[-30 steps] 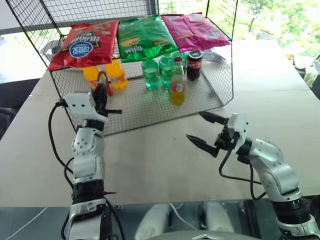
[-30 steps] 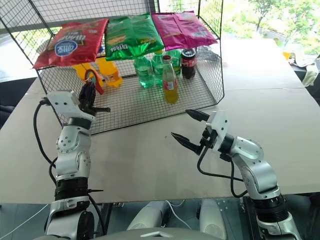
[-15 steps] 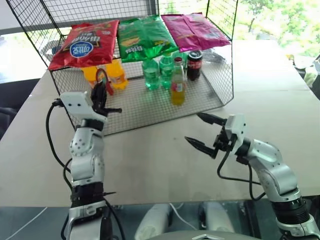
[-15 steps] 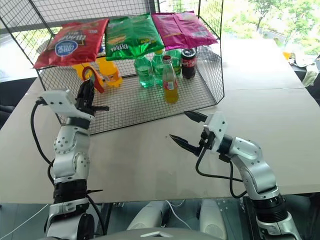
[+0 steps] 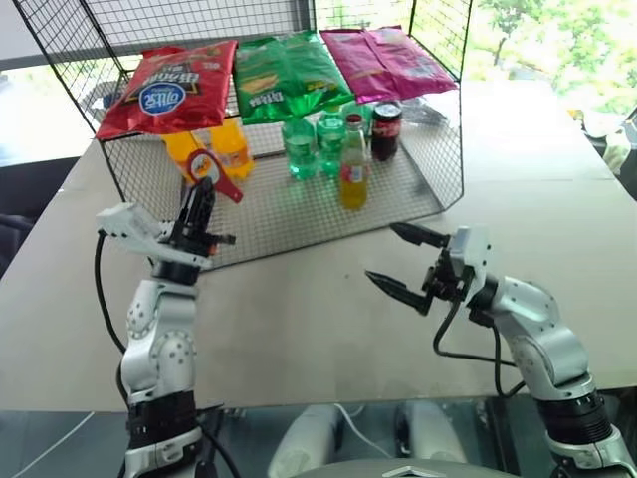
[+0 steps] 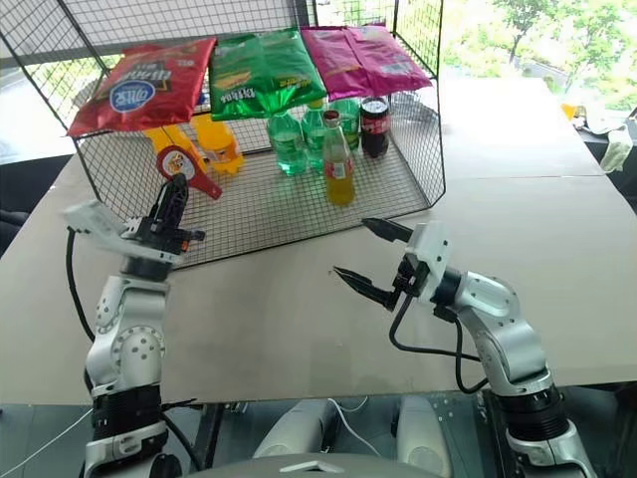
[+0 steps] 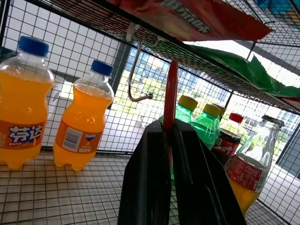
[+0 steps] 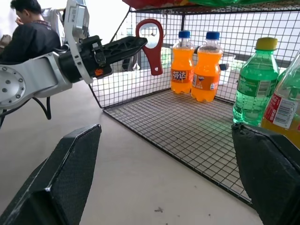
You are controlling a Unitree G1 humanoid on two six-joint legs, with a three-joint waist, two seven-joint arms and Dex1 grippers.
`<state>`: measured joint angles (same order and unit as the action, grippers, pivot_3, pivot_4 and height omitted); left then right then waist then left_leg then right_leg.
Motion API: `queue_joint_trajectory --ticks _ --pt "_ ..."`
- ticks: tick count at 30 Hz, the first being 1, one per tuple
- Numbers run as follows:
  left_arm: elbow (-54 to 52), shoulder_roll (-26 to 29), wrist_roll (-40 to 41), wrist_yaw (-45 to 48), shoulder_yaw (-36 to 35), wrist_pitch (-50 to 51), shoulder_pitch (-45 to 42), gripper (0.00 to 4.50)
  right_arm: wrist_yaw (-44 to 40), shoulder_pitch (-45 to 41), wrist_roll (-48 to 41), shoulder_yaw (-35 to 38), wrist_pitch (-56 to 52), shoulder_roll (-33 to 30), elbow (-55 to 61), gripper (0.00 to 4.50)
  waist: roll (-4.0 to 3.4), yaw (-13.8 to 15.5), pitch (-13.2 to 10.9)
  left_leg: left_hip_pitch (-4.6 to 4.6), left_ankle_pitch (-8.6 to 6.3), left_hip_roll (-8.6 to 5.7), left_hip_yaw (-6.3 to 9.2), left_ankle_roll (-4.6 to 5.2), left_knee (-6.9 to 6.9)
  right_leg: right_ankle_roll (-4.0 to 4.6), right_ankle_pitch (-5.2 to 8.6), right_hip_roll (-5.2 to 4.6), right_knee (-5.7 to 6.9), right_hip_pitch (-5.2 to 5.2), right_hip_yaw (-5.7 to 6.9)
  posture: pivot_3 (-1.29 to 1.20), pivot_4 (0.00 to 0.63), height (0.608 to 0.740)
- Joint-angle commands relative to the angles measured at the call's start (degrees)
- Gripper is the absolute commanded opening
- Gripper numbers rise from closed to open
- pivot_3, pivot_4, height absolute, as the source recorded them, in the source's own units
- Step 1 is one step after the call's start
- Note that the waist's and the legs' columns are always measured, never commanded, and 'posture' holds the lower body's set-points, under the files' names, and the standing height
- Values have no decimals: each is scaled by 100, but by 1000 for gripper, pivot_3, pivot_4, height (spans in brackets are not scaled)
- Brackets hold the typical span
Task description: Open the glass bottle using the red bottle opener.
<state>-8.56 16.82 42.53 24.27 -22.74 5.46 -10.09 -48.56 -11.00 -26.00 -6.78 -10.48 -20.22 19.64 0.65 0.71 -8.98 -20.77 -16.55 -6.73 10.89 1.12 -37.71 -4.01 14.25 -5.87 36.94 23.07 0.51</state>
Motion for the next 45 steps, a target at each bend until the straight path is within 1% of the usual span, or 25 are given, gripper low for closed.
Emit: queue_joint_trajectory --ticks 1,4,7,12,15,18,20,22,24,26,28,30,32,35,38,42,43,45 --pt "-404 68 200 122 -36 127 74 48 -67 -149 -313 126 61 61 206 4500 0 2 0 0 0 0 -1 0 0 0 0 0 0 0 0 0 150 740" --pt "-458 28 141 129 37 162 137 48 122 -227 -842 303 -106 316 294 4500 1 3 0 -1 0 -2 -1 1 -2 0 0 0 0 -1 -1 0 150 740" --pt "-522 2 193 109 62 219 129 48 67 -311 -1069 363 -210 313 378 4500 1 3 0 -1 0 -1 -1 0 -2 2 -1 0 0 0 -2 0 150 740" --pt "-652 1 393 188 140 448 112 48 54 -356 -1094 342 -253 253 407 4500 1 2 1 -1 0 -1 -1 1 -2 2 -2 0 0 0 -1 0 150 740" --pt "-653 4 634 395 170 632 113 48 65 -358 -1049 322 -260 218 415 4500 1 1 1 -1 0 -1 -2 1 -2 2 -2 0 0 0 -2 0 150 740" --pt "-774 -23 1022 603 252 938 185 48 183 -323 -808 268 -298 139 354 4500 1 1 1 -1 0 -1 -2 1 -2 2 -2 1 0 0 -2 0 150 740" --pt "-933 -13 1331 748 382 1240 292 48 476 -243 -962 255 -740 160 391 4500 1 -1 1 0 0 -1 -3 1 -2 2 -2 1 0 0 -2 0 150 740" --pt "-1054 11 1666 865 508 1591 411 48 1047 -221 -1278 261 -1526 223 520 4500 1 -4 1 -1 -1 -1 -4 1 -2 3 -2 -2 1 1 -5 0 150 740" --pt "-1120 84 2177 1006 665 2133 498 48 1680 -270 -1343 208 -2536 14 827 4500 0 -2 1 -1 0 0 -3 1 -1 3 -2 -3 2 2 -7 0 150 740" --pt "-1119 194 2475 1166 797 2535 492 48 2023 -446 -1475 167 -3415 -264 1067 4500 0 7 1 -3 0 0 -7 1 -2 3 -2 -2 7 6 -11 0 150 740" --pt "-1037 279 2666 1299 925 2850 406 48 2119 -670 -2245 342 -3960 -172 1086 4500 0 0 1 -2 0 -1 -9 1 -4 3 -2 0 9 6 -12 0 150 740" --pt "-918 342 2781 1449 1020 3085 286 48 2101 -912 -2643 426 -4297 -149 1031 4500 0 -9 0 1 0 4 -12 1 -4 5 -3 -1 9 6 -15 0 150 740" --pt "-815 379 2861 1567 1083 3294 193 48 2037 -1123 -2876 353 -4729 -307 1012 4500 0 -10 1 1 0 9 -14 1 -4 9 -5 0 9 7 -16 0 150 740" --pt "-685 372 2915 1665 1132 3482 88 48 2116 -1359 -3427 325 -5348 -371 982 4500 0 -7 1 -1 -1 9 -17 3 -3 9 -5 6 6 7 -16 0 150 740" --pt "-585 355 2955 1778 1162 3630 21 48 2298 -1558 -3899 379 -5611 -194 976 4500 0 -9 0 -4 -3 9 -18 6 -1 9 -5 3 0 10 -17 0 150 740" --pt "-489 340 2879 1869 1191 3721 -45 48 2561 -1743 -4225 442 -5751 -34 899 4500 1 -9 1 -11 -3 9 -25 6 -1 9 -6 -6 2 20 -23 0 150 740" --pt "-474 340 2877 1896 1201 3752 -54 9 2605 -1779 -4265 449 -5765 -20 872 4249 1 -10 1 -10 -3 9 -26 6 -1 9 -6 -5 2 20 -24 0 150 740" --pt "-479 334 2864 1935 1217 3789 -43 0 2667 -1822 -4331 455 -5801 -15 839 3571 1 -12 1 -10 -3 9 -28 6 -1 9 -7 -5 3 21 -26 0 150 740"
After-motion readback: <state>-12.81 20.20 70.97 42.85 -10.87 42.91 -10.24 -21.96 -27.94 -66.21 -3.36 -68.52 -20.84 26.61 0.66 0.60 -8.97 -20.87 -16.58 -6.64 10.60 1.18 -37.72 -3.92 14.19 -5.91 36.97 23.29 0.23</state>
